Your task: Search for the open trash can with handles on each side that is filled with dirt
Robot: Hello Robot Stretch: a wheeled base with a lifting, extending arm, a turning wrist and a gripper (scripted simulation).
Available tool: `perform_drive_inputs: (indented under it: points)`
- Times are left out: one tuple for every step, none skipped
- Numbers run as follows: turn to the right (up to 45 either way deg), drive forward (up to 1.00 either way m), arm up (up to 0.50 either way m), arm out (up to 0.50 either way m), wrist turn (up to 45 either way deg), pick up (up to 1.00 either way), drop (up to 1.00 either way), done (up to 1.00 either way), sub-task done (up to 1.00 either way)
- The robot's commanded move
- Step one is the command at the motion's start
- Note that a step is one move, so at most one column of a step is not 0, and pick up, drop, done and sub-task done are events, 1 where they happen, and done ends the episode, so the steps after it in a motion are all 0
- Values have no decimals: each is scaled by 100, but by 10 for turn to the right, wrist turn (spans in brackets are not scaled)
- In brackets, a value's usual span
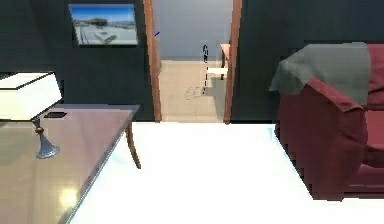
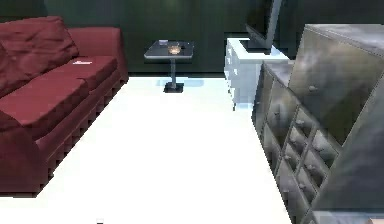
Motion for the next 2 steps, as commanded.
perform_drive_inputs:
  points:
    - [0, 10, 0, 0, 0, 0, 0, 0, 0]
    - [0, 100, 0, 0, 0, 0, 0, 0, 0]
